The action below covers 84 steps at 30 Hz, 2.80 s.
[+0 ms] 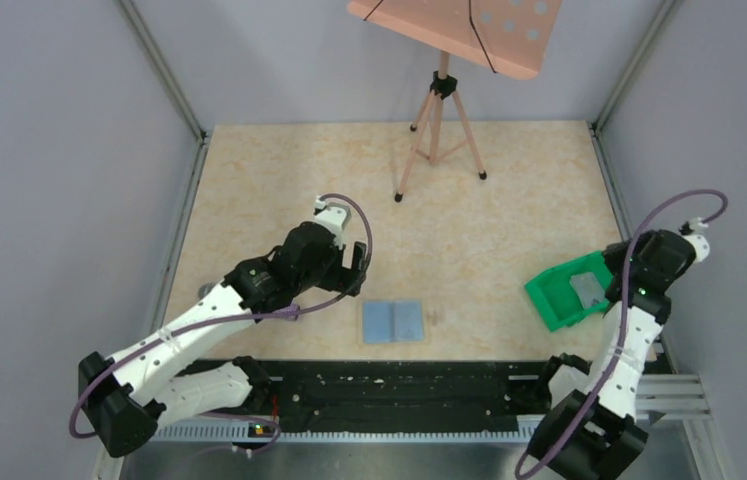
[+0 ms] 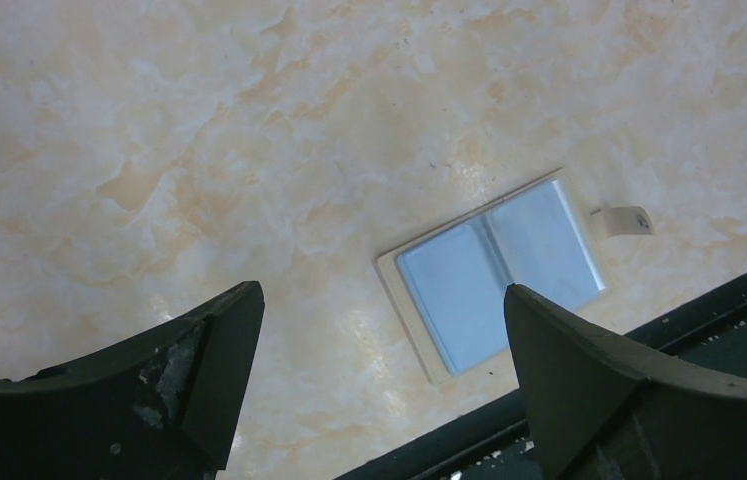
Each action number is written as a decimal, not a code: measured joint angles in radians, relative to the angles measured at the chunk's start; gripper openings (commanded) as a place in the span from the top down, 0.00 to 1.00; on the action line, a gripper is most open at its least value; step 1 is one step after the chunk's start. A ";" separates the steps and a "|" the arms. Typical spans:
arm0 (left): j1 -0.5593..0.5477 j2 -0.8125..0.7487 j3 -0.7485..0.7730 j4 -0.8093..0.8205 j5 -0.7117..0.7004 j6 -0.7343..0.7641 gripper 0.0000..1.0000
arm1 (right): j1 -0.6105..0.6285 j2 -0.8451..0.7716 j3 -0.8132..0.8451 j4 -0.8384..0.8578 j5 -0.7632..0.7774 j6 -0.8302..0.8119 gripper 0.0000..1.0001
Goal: Take the credit cards out of the card holder
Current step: Remove the credit card from the card holder.
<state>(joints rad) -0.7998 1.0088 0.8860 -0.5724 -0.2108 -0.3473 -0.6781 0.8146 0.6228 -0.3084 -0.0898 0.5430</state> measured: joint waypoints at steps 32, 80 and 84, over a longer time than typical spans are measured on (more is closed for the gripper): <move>0.117 0.130 -0.349 0.377 0.548 -0.426 0.76 | 1.606 0.163 -0.159 0.296 0.042 0.427 0.61; 0.117 0.183 -0.417 0.424 0.454 -0.449 0.93 | 1.591 0.367 -0.235 0.441 0.122 0.418 0.60; 0.117 0.167 -0.401 0.399 0.420 -0.437 0.92 | 1.591 0.394 -0.229 0.451 0.118 0.419 0.60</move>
<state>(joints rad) -0.6823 1.1759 0.4847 -0.1738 0.2092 -0.7841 0.9131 1.2087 0.3935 0.1429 0.0284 0.9623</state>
